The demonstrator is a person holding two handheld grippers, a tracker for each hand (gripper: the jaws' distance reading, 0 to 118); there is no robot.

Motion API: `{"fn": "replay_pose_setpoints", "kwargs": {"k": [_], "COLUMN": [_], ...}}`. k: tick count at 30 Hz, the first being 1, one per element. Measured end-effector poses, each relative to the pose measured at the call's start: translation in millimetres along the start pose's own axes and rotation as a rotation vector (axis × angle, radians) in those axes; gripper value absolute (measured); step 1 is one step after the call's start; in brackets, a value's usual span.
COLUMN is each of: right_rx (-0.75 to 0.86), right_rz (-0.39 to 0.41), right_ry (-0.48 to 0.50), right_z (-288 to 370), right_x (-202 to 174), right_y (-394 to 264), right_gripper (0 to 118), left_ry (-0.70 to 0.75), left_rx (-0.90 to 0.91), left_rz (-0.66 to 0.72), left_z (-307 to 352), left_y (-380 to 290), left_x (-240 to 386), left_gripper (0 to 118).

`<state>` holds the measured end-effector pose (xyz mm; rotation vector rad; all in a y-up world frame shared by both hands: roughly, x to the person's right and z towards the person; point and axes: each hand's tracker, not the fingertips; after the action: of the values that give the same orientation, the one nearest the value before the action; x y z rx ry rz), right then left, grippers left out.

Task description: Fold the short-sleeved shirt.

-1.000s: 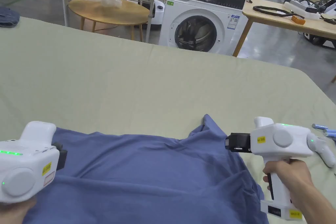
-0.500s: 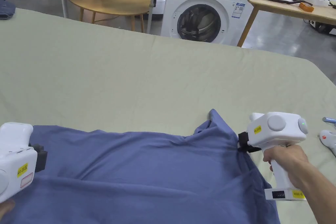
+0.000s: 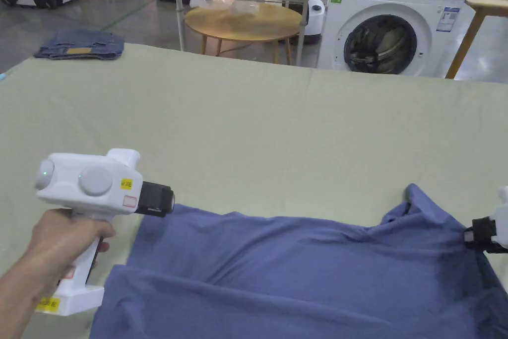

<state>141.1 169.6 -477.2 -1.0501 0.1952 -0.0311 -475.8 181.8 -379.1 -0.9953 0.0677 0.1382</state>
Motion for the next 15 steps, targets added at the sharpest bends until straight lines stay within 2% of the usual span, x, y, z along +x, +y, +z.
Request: {"fn": "replay_pose_setpoints", "kwargs": {"k": [4,5,6,8,9,11,15], "right_rx": [-0.001,-0.003,-0.005,-0.003,-0.004,-0.002,0.000], "right_rz": [-0.017,-0.021,-0.022,-0.022,-0.017,-0.010,-0.008], "right_ry": [0.005,0.007,0.010,0.011,0.017,0.014,0.019], "right_z": [4.5,6.1,5.8,9.8,10.9,11.4,10.5], "right_x": [-4.4,-5.5,-3.6,-6.7,-6.6,-6.3,-5.2], "right_y": [-2.4,-3.3,-0.3,-1.8,-1.2,0.6,3.1], "right_gripper": [1,1,1,1,1,1,1], "left_ry": [-0.071,-0.112,-0.116,-0.098,-0.105,-0.125,-0.122], "left_rx": [-0.130,-0.167,-0.159,-0.162,-0.155,-0.152,-0.125], "left_rz": [0.025,0.038,0.066,0.057,0.081,0.143,0.115], "left_z": [-31.9,-38.3,-42.9,-48.1,-48.3,-49.7,-41.3], "left_y": [16.4,18.3,17.8,16.0,15.3,16.6,16.5], "left_x": [3.9,3.8,3.7,1.9,-2.3,-7.3,-5.6], "left_gripper": [118,114,104,68,61,58,57]}}
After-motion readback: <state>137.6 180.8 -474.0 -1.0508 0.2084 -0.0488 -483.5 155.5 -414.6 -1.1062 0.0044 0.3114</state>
